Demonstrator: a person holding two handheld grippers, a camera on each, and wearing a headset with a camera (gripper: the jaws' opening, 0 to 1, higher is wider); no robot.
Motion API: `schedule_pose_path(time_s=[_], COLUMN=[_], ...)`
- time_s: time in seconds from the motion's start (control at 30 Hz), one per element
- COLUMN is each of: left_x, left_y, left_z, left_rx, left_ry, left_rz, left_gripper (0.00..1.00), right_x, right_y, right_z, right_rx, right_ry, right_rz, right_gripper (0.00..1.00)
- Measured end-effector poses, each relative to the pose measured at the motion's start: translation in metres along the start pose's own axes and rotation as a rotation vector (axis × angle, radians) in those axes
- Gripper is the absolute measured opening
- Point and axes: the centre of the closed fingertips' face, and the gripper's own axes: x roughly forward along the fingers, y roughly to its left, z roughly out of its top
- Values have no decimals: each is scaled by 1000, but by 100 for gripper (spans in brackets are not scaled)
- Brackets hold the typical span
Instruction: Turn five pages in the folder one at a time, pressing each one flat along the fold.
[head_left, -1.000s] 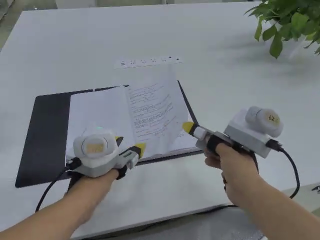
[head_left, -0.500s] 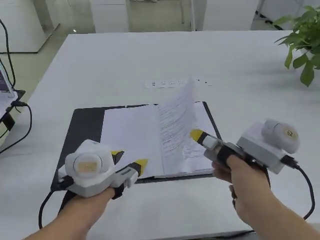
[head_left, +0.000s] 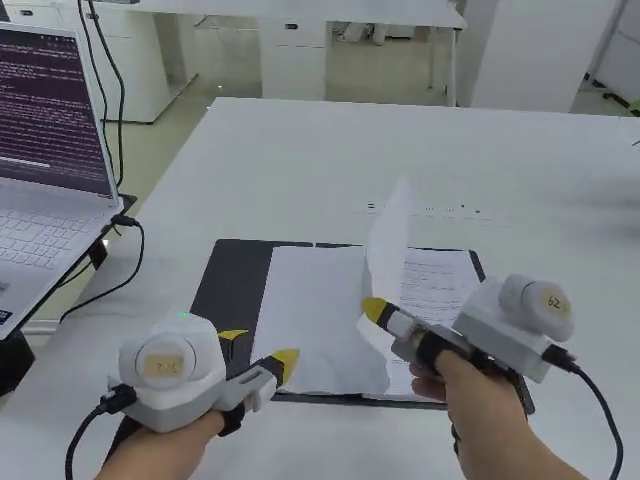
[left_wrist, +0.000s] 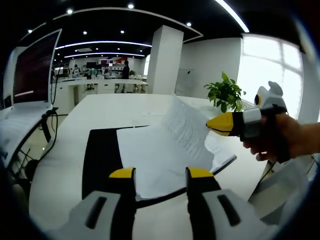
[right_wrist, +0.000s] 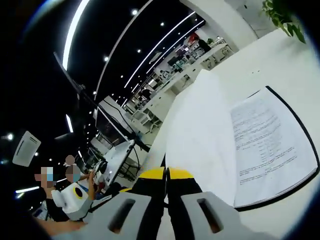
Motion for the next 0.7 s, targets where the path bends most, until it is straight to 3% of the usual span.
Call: schedule_pose_path(time_s=[0.2, 0.27, 0.43, 0.7], left_x=[-16, -18, -23, -31], left_y=[15, 19, 18, 17], left_z=[-3, 2, 12, 12], left_rx=[-8, -31, -10, 27], left_ry=[-5, -16, -39, -34], left_rz=[37, 48, 49, 49], left_gripper=[37, 37, 37, 38], right_x=[27, 33, 48, 69], right_y=[8, 12, 16, 12], right_z=[-22, -29, -46, -71], right_rx=[-33, -45, -78, -119], right_ry=[69, 88, 136, 208], right_rz=[9, 14, 7, -24], right_gripper=[0, 0, 0, 0])
